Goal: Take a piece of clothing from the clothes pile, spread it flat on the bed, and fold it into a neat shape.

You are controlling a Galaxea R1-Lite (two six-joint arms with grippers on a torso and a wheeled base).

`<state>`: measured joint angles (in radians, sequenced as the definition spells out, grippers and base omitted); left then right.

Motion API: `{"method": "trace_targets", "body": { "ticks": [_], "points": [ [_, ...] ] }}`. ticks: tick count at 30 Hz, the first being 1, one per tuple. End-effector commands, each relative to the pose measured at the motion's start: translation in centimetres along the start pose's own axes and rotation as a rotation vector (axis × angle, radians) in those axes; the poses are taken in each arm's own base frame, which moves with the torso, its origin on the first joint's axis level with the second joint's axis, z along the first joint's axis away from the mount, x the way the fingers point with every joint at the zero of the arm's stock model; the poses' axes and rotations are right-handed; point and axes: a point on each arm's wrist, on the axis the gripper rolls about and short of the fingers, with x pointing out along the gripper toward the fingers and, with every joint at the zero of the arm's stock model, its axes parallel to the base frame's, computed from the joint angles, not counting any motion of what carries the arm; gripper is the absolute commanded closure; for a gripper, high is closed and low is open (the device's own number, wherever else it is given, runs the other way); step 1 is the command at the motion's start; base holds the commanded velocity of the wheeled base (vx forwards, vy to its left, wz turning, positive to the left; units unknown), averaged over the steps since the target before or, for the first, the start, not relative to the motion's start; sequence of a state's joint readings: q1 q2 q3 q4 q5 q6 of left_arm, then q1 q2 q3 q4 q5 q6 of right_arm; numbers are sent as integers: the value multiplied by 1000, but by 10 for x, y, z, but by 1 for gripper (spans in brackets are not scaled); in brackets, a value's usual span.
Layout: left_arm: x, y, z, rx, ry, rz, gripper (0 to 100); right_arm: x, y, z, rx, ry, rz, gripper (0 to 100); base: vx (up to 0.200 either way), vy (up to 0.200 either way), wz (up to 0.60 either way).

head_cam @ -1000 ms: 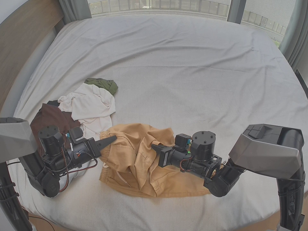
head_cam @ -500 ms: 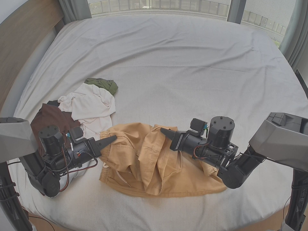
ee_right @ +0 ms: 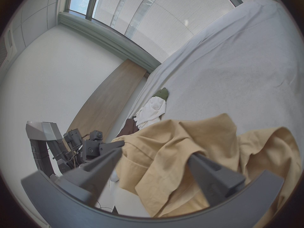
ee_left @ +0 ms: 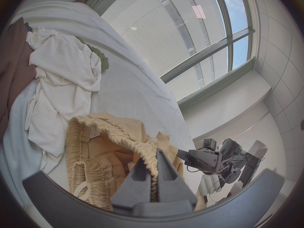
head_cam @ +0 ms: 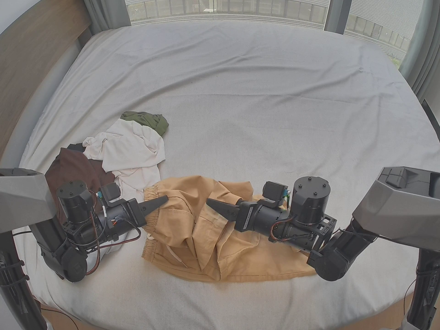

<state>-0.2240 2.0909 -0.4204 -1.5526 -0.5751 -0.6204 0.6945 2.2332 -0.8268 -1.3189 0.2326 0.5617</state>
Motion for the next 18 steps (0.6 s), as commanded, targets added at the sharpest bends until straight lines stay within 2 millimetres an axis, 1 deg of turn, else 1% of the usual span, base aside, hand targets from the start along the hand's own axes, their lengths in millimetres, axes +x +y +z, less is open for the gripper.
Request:
{"method": "trace_targets", "body": {
  "ticks": [1,6,12,18],
  "points": [
    [0,1,0,4,0,0,100,1,8,-8,-1,22,18,0,0,0,0],
    [0,1,0,3,-1,1,100,1,6,-17,4,49,10,0,0,0,0],
    [0,0,1,6,-5,0,100,5,1,-33,13,91,-4,0,0,0,0],
    [0,1,3,8,-11,2,100,9,3,-44,18,116,5,0,0,0,0]
  ]
}}
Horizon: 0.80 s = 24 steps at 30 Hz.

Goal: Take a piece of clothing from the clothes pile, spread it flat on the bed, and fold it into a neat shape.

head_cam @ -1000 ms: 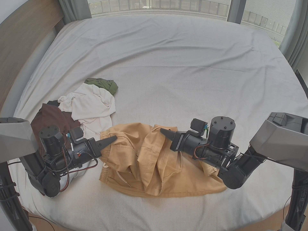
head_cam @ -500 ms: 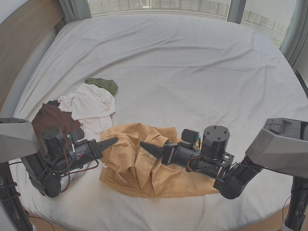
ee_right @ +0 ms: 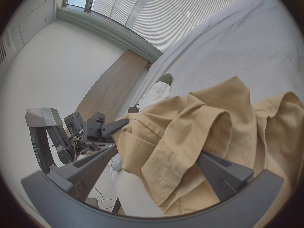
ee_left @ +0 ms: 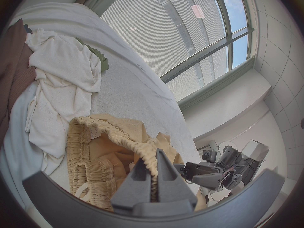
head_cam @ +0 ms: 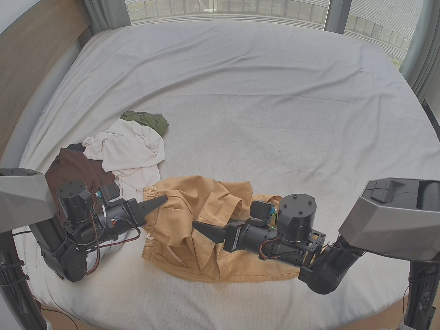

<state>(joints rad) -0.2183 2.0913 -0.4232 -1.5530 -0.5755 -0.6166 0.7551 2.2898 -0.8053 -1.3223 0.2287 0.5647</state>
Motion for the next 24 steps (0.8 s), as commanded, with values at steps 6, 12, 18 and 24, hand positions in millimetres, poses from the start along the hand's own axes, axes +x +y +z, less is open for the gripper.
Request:
{"method": "trace_targets", "body": {
  "ticks": [6,12,18,24],
  "points": [
    [0,1,1,3,-7,0,100,8,0,-7,11,0,14,0,0,0,0],
    [1,1,1,3,-7,0,100,11,1,-4,35,-51,22,100,0,0,0],
    [1,2,0,0,-3,2,100,10,4,-1,46,-62,30,100,0,0,0],
    [2,3,0,-1,-3,4,100,3,1,12,42,-108,30,100,0,0,0]
  ]
}}
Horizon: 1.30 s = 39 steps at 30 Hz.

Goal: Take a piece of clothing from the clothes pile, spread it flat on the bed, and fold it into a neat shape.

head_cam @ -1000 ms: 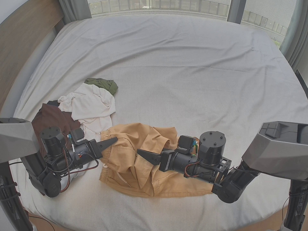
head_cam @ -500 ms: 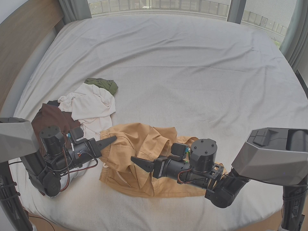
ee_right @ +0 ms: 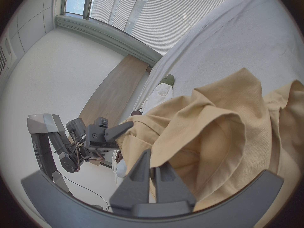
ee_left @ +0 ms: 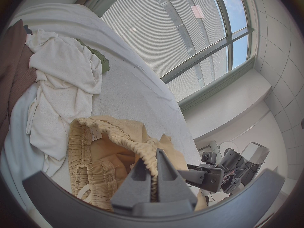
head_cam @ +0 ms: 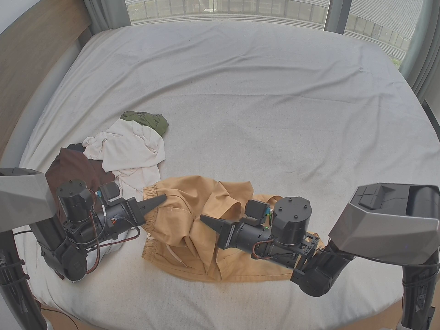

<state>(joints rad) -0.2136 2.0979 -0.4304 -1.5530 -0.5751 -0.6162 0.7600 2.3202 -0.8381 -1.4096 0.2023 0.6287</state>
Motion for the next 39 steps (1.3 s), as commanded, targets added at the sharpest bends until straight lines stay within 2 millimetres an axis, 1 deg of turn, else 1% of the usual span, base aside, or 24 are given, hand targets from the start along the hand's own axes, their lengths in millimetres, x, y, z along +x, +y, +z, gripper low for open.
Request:
{"method": "trace_targets", "body": {
  "ticks": [1,5,10,11,16,22,31,32,39],
  "points": [
    [1,1,0,-1,0,0,100,-6,-1,11,-3,-27,-2,100,0,0,0],
    [2,2,-1,-2,0,2,100,-6,-3,7,0,-16,-8,100,0,0,0],
    [2,2,-1,-2,0,2,100,-5,-1,3,-2,-5,1,100,0,0,0],
    [2,2,-1,-2,0,2,100,-4,0,3,-2,-7,2,0,0,0,0],
    [1,2,0,-1,-1,2,100,-3,2,1,-3,-3,11,0,0,0,0],
    [1,1,0,1,-3,0,100,5,3,-11,-2,20,17,0,0,0,0],
    [1,1,1,2,-5,1,100,12,2,-10,-9,1,25,0,0,0,0],
    [1,1,1,2,-5,1,100,12,1,-10,-10,3,22,100,0,0,0],
    [1,1,0,1,-4,1,100,11,-1,-9,-9,-1,17,100,0,0,0]
  ]
}}
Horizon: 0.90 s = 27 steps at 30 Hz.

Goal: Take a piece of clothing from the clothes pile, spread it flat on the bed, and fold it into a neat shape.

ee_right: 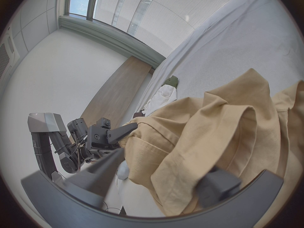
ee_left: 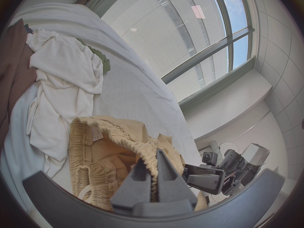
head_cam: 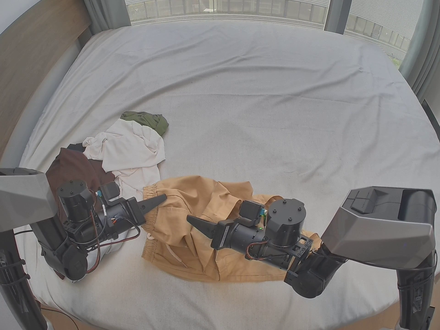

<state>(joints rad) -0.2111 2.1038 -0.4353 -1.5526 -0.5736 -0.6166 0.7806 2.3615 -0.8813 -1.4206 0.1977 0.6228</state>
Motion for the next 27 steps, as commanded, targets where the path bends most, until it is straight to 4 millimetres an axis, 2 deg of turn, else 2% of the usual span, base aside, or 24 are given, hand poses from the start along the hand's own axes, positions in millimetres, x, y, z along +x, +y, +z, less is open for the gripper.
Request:
{"method": "trace_targets", "body": {
  "ticks": [1,6,7,12,13,14,16,17,22,27],
  "points": [
    [0,-1,0,3,-3,-3,100,0,-2,0,1,0,-3,100,0,0,0],
    [0,-1,1,5,-6,-5,100,-3,-3,7,-3,-14,-10,100,0,0,0],
    [0,-3,3,11,-11,-10,100,-7,-2,13,-5,-27,-12,100,0,0,0],
    [0,-20,15,46,-68,-34,100,-33,11,50,-17,-99,-14,100,0,0,0],
    [1,-22,17,51,-77,-38,100,-39,11,59,-21,-121,-19,100,0,0,0],
    [1,-22,17,51,-77,-38,100,-39,11,59,-21,-121,-19,100,0,0,0],
    [1,-21,19,53,-87,-38,100,-54,9,78,-28,-165,-35,100,0,0,0],
    [1,-21,20,53,-88,-37,100,-56,8,79,-28,-166,-36,100,0,0,0],
    [1,-22,19,52,-87,-40,100,-86,2,108,-45,-214,-39,100,0,0,0],
    [4,-24,23,69,-98,-56,100,-106,-8,119,-51,-241,-79,100,0,0,0]
  ]
}}
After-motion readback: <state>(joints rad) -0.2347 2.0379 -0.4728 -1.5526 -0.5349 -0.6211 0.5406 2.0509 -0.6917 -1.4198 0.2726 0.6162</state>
